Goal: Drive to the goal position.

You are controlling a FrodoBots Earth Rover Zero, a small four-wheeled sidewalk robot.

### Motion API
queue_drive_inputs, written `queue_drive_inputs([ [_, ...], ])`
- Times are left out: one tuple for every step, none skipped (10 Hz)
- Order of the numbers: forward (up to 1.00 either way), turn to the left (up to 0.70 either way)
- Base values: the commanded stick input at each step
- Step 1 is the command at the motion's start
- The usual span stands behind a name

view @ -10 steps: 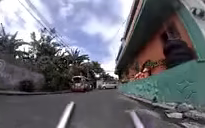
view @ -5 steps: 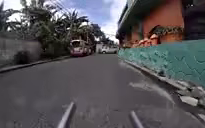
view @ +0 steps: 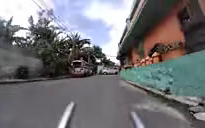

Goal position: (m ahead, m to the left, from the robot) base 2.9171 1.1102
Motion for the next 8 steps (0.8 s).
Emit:
queue_drive_inputs([
  [0.70, 0.00],
  [0.70, 0.00],
  [0.70, -0.04],
  [0.70, -0.13],
  [0.70, -0.22],
  [0.70, -0.31],
  [0.70, -0.35],
  [0.70, -0.35],
])
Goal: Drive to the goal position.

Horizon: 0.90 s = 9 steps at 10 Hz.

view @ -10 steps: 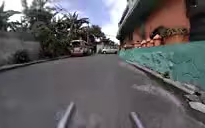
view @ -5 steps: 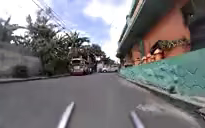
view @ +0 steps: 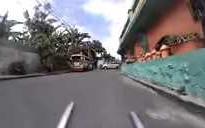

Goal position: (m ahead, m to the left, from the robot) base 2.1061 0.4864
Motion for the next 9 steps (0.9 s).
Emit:
queue_drive_inputs([
  [0.70, -0.27],
  [0.70, -0.14],
  [0.70, -0.01],
  [0.70, 0.00],
  [0.70, 0.00],
  [0.70, 0.00],
  [0.70, 0.00],
  [0.70, 0.00],
  [0.70, 0.00],
])
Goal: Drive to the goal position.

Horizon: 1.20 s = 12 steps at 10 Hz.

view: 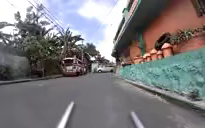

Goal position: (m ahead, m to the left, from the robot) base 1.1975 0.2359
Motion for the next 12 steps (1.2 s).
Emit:
queue_drive_inputs([
  [0.70, 0.00],
  [0.70, 0.00],
  [0.70, 0.00],
  [0.70, 0.00],
  [0.70, 0.00],
  [0.70, 0.00],
  [0.70, 0.00],
  [0.70, 0.00],
  [0.70, 0.00],
  [0.70, 0.00],
  [0.70, 0.00],
  [0.70, 0.00],
])
